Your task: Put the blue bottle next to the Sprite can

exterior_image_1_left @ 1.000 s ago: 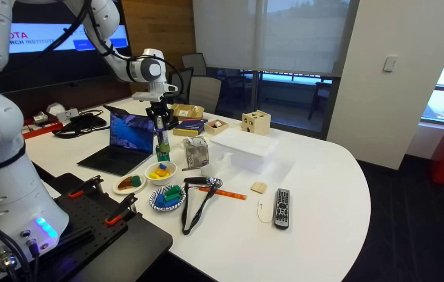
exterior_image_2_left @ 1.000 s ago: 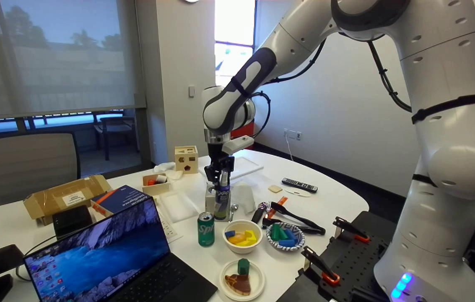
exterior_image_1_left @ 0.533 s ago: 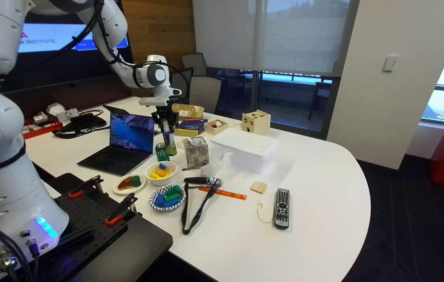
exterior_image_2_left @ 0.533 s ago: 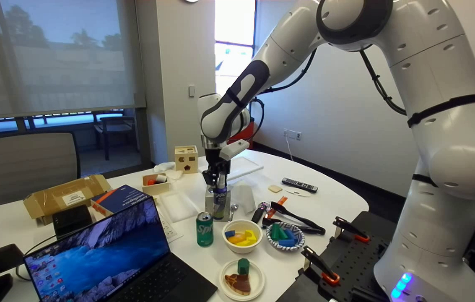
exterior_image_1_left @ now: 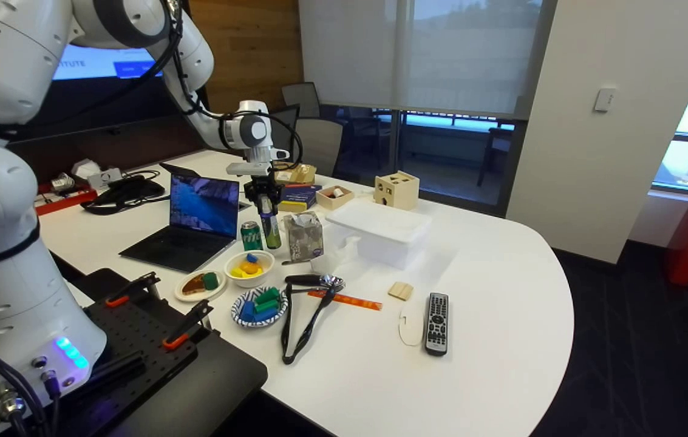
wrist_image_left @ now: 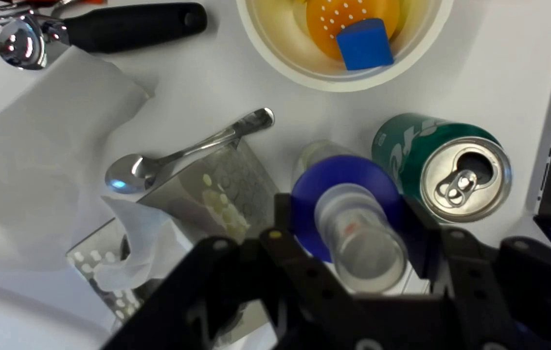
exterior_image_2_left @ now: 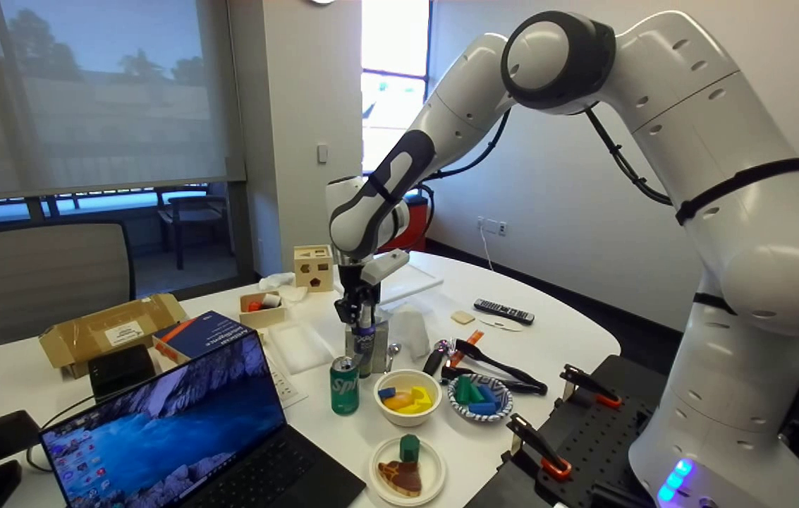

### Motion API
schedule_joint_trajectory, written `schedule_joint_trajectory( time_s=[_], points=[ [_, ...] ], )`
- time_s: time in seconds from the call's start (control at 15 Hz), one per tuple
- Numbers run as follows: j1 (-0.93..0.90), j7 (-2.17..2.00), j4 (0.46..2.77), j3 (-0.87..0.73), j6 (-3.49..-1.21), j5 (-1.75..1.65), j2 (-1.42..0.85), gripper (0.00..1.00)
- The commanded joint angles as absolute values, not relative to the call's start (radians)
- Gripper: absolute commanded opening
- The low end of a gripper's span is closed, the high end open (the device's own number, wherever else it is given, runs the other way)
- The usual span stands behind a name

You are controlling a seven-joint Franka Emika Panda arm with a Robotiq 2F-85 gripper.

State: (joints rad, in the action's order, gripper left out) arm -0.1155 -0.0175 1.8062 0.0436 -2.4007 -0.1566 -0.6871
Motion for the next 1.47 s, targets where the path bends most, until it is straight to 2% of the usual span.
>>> schedule_joint_trajectory(
  time_s=[0.0,0.53,0.6,0.67,0.8,0.93,1.4],
  points=[
    [-0.126,-0.003,1.739,0.022,-2.416,-0.176,-0.745,0.31],
    [-0.114,0.010,1.685,0.009,-2.406,-0.168,-0.811,0.31],
    [-0.109,0.022,1.682,0.012,-2.396,-0.166,-0.810,0.68],
    [-0.103,0.037,1.681,0.016,-2.390,-0.163,-0.810,0.82],
    [-0.085,0.076,1.683,0.029,-2.374,-0.151,-0.802,0.96],
    [-0.073,0.104,1.688,0.044,-2.368,-0.137,-0.794,1.00],
    [-0.037,0.205,1.722,0.103,-2.235,-0.088,-0.708,1.00]
  ],
)
